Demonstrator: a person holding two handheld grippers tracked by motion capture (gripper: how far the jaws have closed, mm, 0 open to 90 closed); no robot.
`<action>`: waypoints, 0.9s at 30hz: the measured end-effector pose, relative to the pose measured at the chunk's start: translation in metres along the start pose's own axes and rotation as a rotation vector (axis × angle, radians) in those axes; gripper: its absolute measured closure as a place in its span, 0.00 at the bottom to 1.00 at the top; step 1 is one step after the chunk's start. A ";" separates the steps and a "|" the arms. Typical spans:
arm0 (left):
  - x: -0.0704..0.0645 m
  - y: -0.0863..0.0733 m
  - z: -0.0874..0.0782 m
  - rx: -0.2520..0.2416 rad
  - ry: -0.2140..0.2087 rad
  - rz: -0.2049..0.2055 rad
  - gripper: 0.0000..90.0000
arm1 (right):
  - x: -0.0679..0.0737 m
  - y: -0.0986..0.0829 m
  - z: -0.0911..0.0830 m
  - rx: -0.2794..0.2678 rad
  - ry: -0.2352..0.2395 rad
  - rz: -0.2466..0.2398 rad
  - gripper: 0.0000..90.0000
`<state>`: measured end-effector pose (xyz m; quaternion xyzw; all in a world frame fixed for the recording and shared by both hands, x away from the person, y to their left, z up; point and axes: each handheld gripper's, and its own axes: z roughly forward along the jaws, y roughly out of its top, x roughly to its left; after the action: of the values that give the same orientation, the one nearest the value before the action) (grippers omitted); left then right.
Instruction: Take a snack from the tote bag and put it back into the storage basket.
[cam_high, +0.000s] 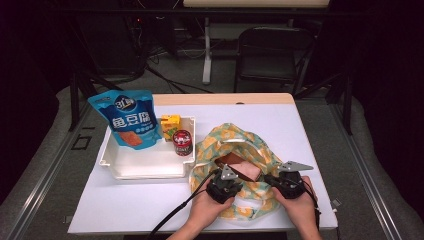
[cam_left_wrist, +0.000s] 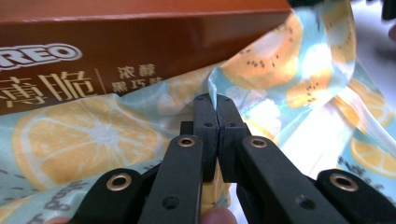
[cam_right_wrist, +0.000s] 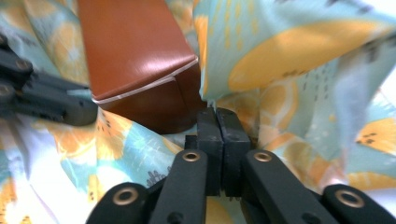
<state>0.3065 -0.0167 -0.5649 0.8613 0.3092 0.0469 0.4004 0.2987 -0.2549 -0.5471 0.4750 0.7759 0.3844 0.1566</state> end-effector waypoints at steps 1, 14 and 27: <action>-0.001 -0.001 0.000 -0.005 -0.003 0.002 0.99 | 0.001 0.001 -0.005 -0.035 0.011 0.001 0.92; 0.001 -0.004 -0.002 -0.014 -0.020 -0.017 0.98 | 0.038 0.026 -0.014 -0.198 0.083 -0.247 0.58; 0.002 -0.007 -0.003 -0.024 -0.032 -0.030 0.98 | 0.024 0.021 0.029 -0.057 0.092 -0.222 0.43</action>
<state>0.3039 -0.0106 -0.5680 0.8522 0.3153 0.0311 0.4164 0.3172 -0.2159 -0.5474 0.3634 0.8188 0.4081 0.1758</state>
